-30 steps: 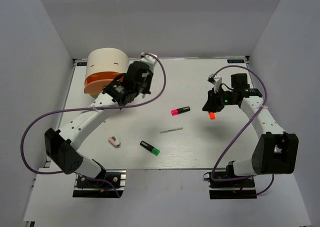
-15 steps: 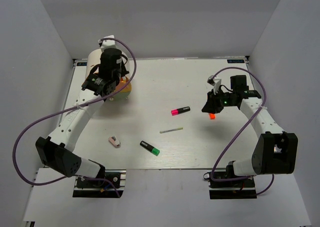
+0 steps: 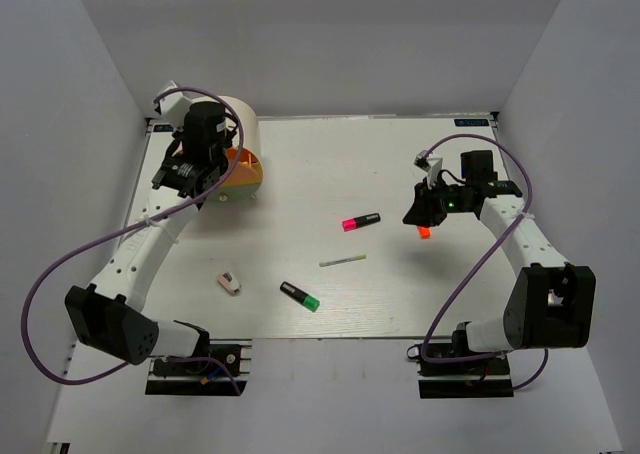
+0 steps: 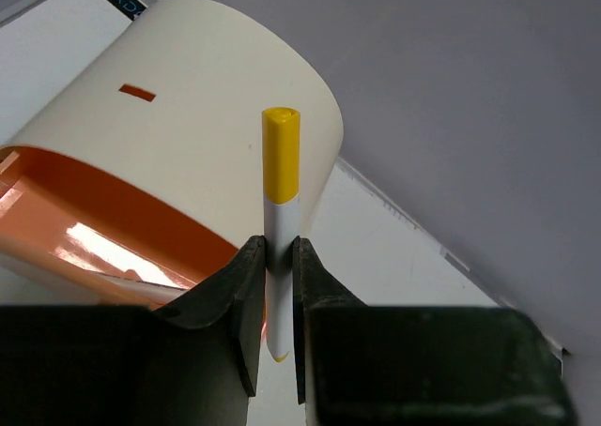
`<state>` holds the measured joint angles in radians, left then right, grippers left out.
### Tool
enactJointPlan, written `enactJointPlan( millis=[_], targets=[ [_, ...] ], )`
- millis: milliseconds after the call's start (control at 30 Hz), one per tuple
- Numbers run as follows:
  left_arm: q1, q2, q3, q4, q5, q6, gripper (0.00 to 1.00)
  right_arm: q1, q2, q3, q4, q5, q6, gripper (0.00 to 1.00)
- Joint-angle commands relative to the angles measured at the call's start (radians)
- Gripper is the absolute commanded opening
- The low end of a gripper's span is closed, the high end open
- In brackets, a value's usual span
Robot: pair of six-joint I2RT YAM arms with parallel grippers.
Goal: Sort the stationery into containers
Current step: Place the pen in the drawer.
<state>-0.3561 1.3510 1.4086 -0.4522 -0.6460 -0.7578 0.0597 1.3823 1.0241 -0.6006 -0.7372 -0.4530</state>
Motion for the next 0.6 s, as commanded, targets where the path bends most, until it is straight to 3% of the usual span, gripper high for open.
enactJointPlan(
  millis=[0,567],
  targets=[
    [0.003,-0.036,-0.011,0.026,-0.079,-0.051,0.0,-0.004,-0.009,-0.002,0.025,-0.025,-0.004,0.24],
    [0.003,-0.056,-0.111,0.035,-0.207,-0.092,0.0,-0.004,0.017,0.011,0.016,-0.03,-0.001,0.26]
  ],
)
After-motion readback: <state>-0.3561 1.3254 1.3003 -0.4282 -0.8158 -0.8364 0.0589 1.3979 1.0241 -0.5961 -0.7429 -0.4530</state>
